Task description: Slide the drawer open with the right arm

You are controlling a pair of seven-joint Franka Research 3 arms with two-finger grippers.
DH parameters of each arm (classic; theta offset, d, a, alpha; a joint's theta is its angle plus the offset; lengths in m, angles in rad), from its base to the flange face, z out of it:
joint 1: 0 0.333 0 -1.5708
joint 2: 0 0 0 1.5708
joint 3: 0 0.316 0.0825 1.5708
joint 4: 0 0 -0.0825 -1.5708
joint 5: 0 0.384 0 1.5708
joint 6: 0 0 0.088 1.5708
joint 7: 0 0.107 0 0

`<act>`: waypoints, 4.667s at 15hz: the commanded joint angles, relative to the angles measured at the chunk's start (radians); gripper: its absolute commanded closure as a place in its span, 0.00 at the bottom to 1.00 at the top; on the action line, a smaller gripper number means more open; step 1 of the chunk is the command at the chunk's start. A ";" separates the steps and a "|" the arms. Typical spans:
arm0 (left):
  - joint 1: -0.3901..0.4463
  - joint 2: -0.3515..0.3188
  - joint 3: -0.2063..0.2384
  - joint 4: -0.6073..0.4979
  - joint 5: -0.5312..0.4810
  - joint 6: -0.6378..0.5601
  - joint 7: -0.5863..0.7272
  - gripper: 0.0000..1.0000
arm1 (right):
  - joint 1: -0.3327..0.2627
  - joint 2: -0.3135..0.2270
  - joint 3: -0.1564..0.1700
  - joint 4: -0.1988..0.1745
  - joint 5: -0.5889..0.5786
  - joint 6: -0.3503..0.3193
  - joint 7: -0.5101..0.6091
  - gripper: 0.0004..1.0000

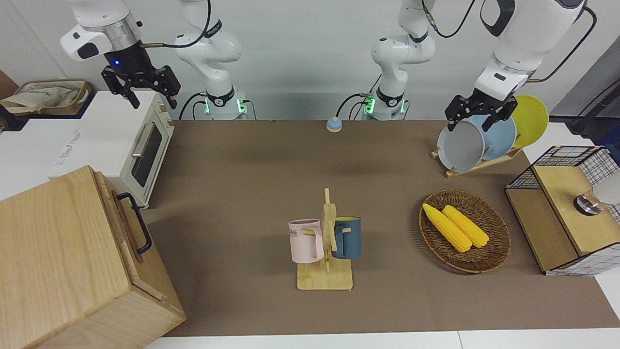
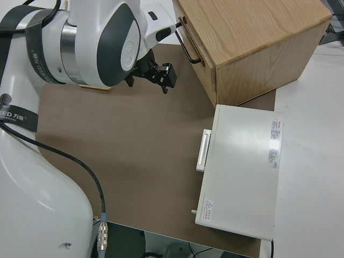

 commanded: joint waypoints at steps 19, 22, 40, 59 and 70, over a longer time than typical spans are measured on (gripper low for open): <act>0.005 0.011 -0.007 0.024 0.017 -0.020 0.010 0.01 | -0.002 -0.001 0.013 0.013 0.016 -0.047 -0.024 0.01; 0.005 0.011 -0.007 0.024 0.017 -0.020 0.010 0.01 | 0.000 -0.004 0.018 0.012 0.016 -0.053 -0.021 0.01; 0.005 0.011 -0.007 0.024 0.017 -0.020 0.010 0.01 | 0.280 0.045 0.025 -0.002 -0.525 -0.045 -0.019 0.02; 0.005 0.011 -0.007 0.024 0.017 -0.020 0.010 0.01 | 0.559 0.337 0.024 -0.100 -1.254 -0.007 0.215 0.02; 0.005 0.011 -0.007 0.024 0.017 -0.020 0.010 0.01 | 0.460 0.424 0.016 -0.126 -1.468 0.215 0.248 0.02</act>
